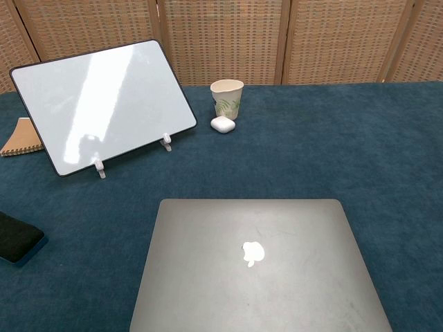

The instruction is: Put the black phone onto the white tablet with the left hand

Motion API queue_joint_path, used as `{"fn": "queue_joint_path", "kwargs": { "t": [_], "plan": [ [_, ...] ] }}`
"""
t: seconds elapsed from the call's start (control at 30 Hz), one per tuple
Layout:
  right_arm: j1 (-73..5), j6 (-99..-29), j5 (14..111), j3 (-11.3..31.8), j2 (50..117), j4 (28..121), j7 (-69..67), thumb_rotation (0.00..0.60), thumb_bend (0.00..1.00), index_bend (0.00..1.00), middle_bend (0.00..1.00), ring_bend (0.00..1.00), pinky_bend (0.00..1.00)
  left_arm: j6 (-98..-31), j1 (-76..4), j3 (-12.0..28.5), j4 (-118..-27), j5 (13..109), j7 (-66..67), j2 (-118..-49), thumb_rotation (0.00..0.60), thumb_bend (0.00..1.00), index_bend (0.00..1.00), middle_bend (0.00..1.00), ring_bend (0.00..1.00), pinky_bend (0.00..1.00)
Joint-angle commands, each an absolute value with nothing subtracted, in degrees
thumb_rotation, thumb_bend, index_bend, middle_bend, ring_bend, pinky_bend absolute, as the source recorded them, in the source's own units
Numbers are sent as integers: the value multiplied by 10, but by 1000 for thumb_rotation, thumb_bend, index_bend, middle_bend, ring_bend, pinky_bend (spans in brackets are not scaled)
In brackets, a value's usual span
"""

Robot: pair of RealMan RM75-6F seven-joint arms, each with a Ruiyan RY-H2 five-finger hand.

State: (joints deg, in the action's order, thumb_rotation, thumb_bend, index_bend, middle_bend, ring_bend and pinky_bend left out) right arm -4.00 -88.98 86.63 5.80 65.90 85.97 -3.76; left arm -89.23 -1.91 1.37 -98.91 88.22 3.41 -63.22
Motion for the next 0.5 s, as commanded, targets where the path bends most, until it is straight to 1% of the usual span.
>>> {"fn": "queue_joint_path", "kwargs": {
  "t": [0.03, 0.27, 0.37, 0.5],
  "plan": [
    [-40, -889, 865, 58, 659, 860, -39, 600, 0, 0, 0, 0, 0, -891, -19, 13, -989, 882, 36, -633, 600, 0, 0, 0, 0, 0],
    [-41, -885, 863, 59, 658, 858, -44, 600, 0, 0, 0, 0, 0, -886, -25, 11, -979, 895, 40, -639, 600, 0, 0, 0, 0, 0],
    [-41, -883, 859, 60, 657, 859, -46, 600, 0, 0, 0, 0, 0, -846, -45, -2, -957, 911, 35, -642, 600, 0, 0, 0, 0, 0],
    [-43, -879, 858, 60, 657, 859, -44, 600, 0, 0, 0, 0, 0, -764, -87, -15, -909, 919, 26, -655, 600, 0, 0, 0, 0, 0]
  ]
}}
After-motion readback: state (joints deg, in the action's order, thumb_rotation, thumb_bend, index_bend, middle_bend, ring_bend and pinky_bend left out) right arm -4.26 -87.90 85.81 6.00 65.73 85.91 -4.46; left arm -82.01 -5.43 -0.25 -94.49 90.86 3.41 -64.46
